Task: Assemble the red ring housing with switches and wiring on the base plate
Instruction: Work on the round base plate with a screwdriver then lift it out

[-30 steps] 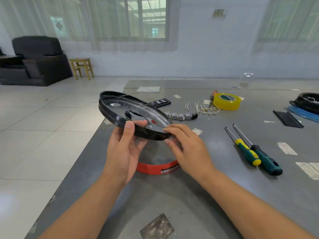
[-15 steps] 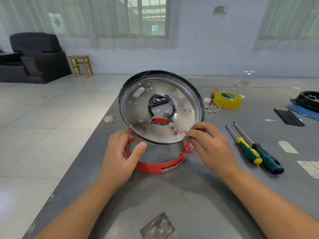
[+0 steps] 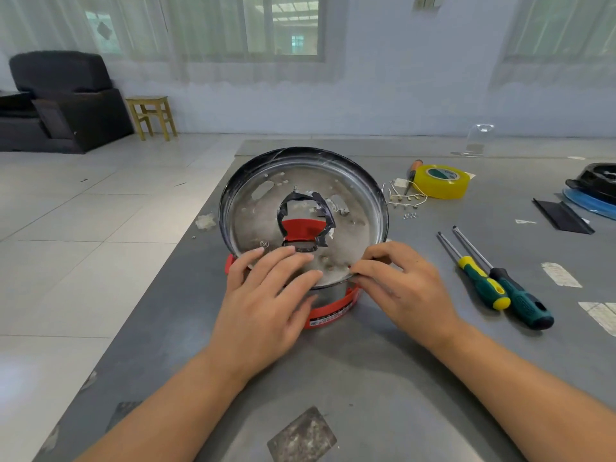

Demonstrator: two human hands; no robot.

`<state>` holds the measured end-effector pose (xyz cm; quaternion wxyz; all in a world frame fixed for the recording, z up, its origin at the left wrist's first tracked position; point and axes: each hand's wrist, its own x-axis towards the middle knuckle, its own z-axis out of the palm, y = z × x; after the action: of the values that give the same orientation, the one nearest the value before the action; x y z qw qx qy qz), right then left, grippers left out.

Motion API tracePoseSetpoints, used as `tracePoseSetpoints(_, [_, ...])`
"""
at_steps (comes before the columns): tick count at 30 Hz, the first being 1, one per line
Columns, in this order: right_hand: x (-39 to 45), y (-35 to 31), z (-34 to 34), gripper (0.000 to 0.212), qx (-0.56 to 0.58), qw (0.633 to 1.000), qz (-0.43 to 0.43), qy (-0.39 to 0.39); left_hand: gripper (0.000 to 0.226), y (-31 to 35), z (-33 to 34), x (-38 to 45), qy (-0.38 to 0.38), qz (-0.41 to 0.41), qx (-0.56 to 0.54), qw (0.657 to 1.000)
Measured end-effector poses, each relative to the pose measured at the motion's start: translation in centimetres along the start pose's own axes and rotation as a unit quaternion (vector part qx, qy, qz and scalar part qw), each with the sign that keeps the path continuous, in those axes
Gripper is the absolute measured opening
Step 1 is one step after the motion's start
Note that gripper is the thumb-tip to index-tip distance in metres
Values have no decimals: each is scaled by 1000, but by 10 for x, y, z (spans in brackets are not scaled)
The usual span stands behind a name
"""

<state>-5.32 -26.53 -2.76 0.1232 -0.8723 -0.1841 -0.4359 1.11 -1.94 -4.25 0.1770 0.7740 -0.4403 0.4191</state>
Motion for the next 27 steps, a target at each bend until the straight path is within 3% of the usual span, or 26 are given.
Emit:
tracePoseSetpoints(3, [-1,-5,3,10,21,1000,4,-5,10,0,1,-1,6,9,4,1000])
tracePoseSetpoints(7, [-8,3,-2,52,91,992,85,6,10,-5,0,-7,5,6,-19,1000])
tracePoseSetpoints(10, [-15,11,-7,41,114,969,220,-22,11,-7,-2,-10,-3,1,-31,1000])
tracePoseSetpoints(13, [-13,11,-1,21,147,887,428,-94,11,-7,-2,-8,-11,-3,-39,999])
tracePoseSetpoints(17, [7,16,6,26,247,777,566,-125,11,-7,-3,-7,-13,-3,-46,999])
tracePoseSetpoints(20, [13,8,2,17,367,682,620,-126,11,-8,-5,-7,-10,-3,-54,998])
tracePoseSetpoints(24, [14,-9,-3,14,454,605,642,-125,9,-12,-7,-8,-16,-2,-66,998])
tracePoseSetpoints(27, [12,-23,-7,15,488,570,651,-110,9,-16,-9,-9,-19,-6,-75,997])
